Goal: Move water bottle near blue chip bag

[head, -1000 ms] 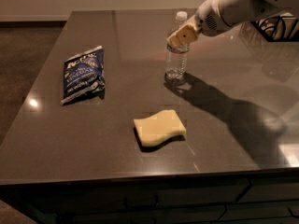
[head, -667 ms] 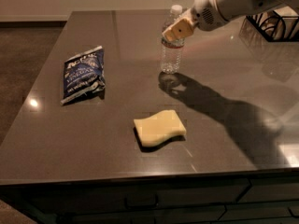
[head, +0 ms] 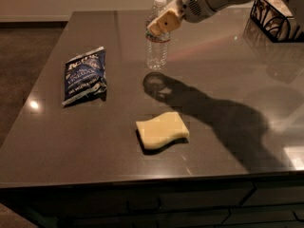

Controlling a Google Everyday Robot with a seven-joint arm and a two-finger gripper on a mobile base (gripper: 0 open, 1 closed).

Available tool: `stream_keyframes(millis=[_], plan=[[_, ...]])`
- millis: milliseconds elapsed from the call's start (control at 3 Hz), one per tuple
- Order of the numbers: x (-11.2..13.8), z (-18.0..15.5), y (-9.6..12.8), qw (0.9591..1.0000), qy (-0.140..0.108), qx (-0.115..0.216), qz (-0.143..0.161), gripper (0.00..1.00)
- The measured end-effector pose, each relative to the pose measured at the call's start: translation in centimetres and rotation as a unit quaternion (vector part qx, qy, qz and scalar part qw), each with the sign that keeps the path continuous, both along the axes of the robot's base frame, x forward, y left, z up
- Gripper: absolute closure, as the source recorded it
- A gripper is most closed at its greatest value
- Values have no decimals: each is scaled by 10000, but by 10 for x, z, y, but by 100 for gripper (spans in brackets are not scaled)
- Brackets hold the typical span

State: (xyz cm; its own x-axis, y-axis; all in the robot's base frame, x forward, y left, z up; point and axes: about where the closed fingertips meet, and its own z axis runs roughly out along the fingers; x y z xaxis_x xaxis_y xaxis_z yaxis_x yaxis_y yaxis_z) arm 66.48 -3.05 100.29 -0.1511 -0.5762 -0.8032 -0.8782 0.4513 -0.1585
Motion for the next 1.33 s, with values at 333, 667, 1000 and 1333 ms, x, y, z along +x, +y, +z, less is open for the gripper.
stream_keyframes(millis=[333, 667, 1000, 1333], plan=[[0, -2, 22, 9997, 15, -25, 248, 100], [-5, -9, 45, 9987, 69, -48, 507, 100], [-12, -14, 66, 9971, 132, -31, 752, 100], [-22, -23, 88, 9948, 235, -28, 987, 100]])
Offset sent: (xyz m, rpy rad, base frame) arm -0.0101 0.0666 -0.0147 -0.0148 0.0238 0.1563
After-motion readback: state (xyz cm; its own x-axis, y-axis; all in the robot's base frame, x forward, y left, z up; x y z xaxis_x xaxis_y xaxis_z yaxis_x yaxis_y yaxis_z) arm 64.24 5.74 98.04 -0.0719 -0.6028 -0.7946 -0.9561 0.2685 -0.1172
